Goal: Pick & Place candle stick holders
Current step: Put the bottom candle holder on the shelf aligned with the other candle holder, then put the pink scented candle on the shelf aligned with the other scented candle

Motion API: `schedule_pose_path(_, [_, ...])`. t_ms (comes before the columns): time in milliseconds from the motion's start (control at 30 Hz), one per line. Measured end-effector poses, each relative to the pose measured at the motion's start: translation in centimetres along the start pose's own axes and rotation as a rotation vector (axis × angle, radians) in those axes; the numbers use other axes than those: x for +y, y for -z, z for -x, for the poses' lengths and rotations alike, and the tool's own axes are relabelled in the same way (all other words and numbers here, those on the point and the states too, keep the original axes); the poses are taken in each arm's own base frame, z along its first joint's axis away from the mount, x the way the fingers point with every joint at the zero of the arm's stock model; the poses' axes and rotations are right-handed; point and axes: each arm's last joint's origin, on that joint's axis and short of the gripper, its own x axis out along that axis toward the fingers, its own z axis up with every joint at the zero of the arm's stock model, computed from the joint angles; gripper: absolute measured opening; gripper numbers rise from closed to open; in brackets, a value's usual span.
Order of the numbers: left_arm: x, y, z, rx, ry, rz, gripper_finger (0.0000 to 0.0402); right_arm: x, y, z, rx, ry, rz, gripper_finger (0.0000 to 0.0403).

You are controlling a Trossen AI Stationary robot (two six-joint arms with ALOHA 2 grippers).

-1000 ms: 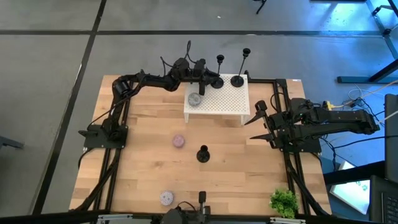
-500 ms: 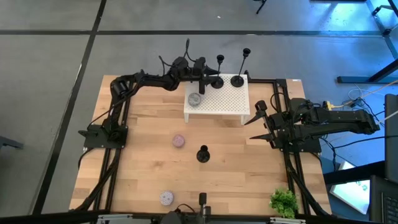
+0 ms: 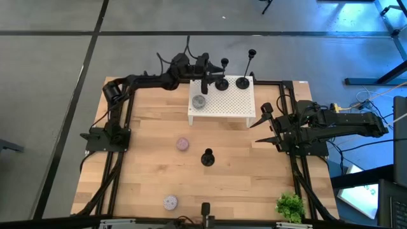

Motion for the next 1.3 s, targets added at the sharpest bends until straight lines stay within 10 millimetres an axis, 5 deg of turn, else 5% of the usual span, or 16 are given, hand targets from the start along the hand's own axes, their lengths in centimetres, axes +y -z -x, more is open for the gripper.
schedule_pose_path(967, [0.9,-0.9,1.4,0.119,-0.157,-0.006,0.0139,0.0,0.1,0.0,0.011,-0.002,-0.014,0.0268])
schedule_pose_path(1300, [-1.8,-5.5,3.6,0.241,-0.164,-0.052,0.0139,0.0,0.2,0.0,0.017,-0.003,-0.021,0.0268])
